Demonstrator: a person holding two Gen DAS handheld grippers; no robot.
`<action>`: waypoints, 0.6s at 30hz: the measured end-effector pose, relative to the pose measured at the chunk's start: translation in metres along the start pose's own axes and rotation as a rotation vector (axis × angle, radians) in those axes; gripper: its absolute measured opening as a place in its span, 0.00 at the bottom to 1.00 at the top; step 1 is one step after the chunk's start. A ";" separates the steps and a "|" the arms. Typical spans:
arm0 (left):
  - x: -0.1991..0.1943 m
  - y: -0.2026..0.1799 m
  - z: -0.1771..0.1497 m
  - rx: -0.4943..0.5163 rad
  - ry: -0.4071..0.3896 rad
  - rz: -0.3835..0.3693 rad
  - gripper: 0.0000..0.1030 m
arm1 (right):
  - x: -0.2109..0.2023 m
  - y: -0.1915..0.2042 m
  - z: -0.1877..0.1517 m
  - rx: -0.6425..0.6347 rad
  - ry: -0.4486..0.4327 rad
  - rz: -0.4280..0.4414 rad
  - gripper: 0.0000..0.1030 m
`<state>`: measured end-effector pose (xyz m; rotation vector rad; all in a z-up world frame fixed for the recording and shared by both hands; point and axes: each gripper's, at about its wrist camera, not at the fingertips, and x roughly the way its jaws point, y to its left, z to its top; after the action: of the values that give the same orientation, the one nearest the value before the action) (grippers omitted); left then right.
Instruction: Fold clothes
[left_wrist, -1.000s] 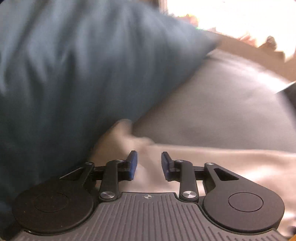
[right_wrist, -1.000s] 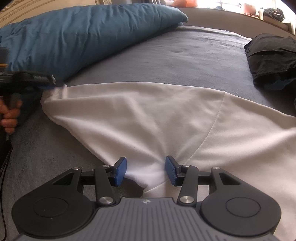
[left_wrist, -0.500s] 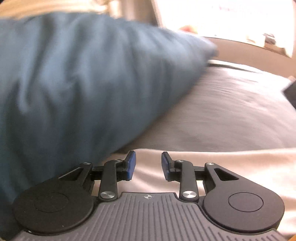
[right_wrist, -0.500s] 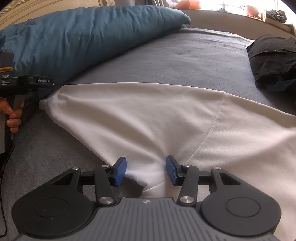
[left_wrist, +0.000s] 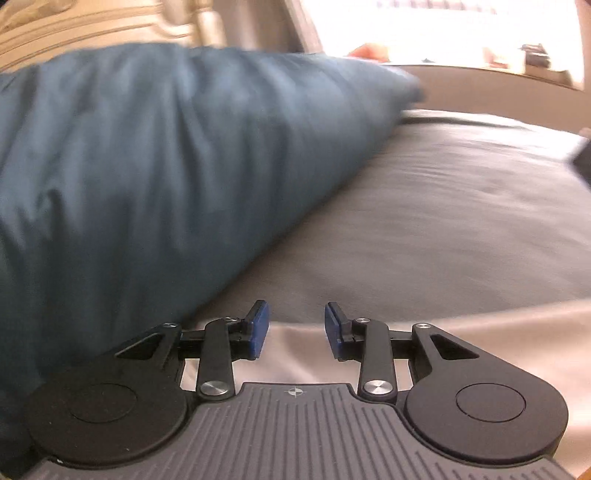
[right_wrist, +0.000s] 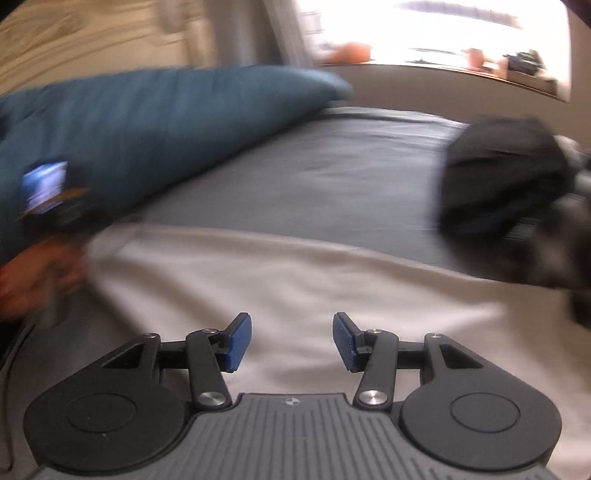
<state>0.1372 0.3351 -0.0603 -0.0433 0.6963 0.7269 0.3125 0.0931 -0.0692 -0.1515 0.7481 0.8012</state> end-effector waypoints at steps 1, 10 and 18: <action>-0.012 -0.005 -0.005 0.008 0.015 -0.062 0.33 | 0.002 -0.012 0.005 0.035 0.000 -0.025 0.47; -0.084 -0.078 -0.076 0.161 0.074 -0.514 0.33 | 0.057 -0.035 0.037 0.150 0.107 0.071 0.27; -0.015 -0.114 -0.052 0.153 0.146 -0.479 0.33 | 0.119 -0.040 0.051 0.076 0.119 -0.069 0.24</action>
<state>0.1702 0.2262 -0.1139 -0.1194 0.8408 0.2113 0.4231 0.1563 -0.1156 -0.1566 0.8803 0.7013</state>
